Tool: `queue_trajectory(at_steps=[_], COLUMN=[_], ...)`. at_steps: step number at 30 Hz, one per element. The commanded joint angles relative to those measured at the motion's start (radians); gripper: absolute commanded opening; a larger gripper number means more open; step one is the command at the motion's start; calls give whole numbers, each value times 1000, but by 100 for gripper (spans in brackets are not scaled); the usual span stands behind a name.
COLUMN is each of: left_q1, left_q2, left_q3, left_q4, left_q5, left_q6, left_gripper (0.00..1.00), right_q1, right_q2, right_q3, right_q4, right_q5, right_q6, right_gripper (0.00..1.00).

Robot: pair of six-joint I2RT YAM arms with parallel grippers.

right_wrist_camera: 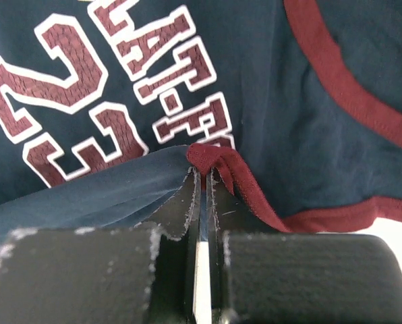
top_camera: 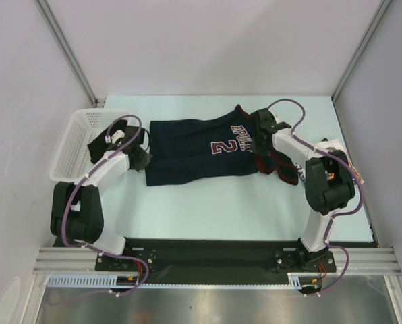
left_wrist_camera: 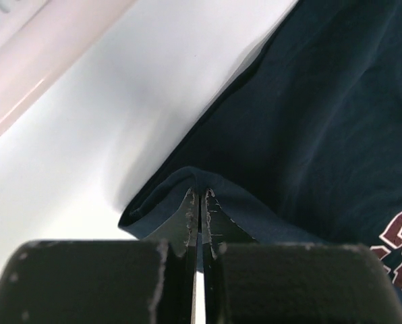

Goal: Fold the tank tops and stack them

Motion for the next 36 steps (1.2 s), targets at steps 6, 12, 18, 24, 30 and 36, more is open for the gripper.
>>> queue_trajectory(at_steps=[6,12,18,24,30,36], left_q1=[17,20,27,28,31,33], left_q2=[114,183,235,277,257,96], left_q3=[138,200,257,334,348,221], left_q4=[-19,-31,-33,2,-8,9], left_q5=[-2,3,-3,15,-3,29], left_q6=[42,63,103,183,232,244], left_gripper=[0,0,2,10,68,85], right_q1=[-39,-49,-62,-76,-79,-96], right_q2=[65,115,161,195,134,-80], right_q3=[101,133,167,217,182,-38], right_q4=[-23,-22,-14,-8,12,78], right_q5=[10,10,10,-29,-49,-109], right_q6=[-14,-8,1,3,-14,-5], right_gripper=[0,0,2,5,54,51])
